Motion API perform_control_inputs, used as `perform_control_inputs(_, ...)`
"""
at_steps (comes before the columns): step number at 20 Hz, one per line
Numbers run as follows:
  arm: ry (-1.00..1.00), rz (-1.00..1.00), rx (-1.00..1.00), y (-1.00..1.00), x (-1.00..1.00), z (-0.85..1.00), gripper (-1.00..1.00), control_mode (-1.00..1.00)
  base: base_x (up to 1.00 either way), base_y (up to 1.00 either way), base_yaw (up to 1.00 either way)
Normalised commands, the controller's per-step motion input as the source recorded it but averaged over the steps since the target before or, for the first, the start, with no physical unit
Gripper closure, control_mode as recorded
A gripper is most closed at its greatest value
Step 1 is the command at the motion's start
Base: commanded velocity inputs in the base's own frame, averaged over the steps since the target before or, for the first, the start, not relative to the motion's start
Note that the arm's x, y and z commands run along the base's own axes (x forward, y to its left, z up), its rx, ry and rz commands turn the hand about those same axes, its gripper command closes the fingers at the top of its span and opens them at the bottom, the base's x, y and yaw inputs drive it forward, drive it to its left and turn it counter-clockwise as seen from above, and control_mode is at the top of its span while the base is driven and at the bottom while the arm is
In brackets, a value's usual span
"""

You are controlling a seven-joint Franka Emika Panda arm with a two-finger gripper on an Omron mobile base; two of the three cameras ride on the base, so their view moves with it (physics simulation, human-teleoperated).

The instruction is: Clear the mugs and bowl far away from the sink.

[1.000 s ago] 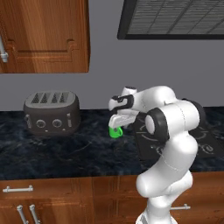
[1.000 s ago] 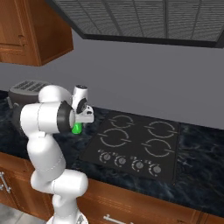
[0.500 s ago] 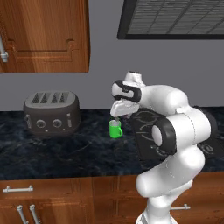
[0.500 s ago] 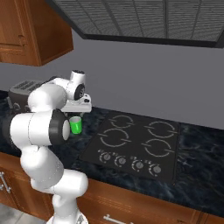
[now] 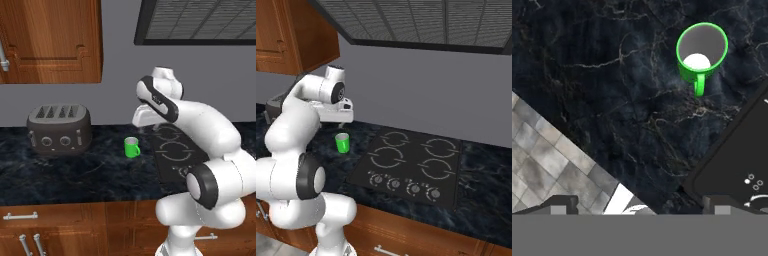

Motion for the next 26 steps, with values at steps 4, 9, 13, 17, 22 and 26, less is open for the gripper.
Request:
perform_control_inputs(4,0.02,0.0,0.0,-0.16,-0.97,0.53,-1.0,-1.0,0.0,0.0,0.0)
perform_control_inputs(9,-0.01,-0.01,0.0,-0.12,-0.74,0.14,-1.0,-1.0,0.0,0.0,0.0)
perform_control_inputs(13,-0.04,-0.09,0.0,-0.03,-0.48,0.0,-1.0,-1.0,0.0,0.0,0.0)
perform_control_inputs(17,-0.1,-0.2,0.0,-0.01,-0.6,0.04,-1.0,-1.0,0.0,0.0,0.0)
perform_control_inputs(22,-0.01,-0.12,0.01,-0.05,-0.45,0.29,-1.0,1.0,-0.39,-0.11,-0.1)
perform_control_inputs(26,0.0,0.0,0.0,0.0,0.0,0.0,-1.0,1.0,-0.95,-0.58,-0.36)
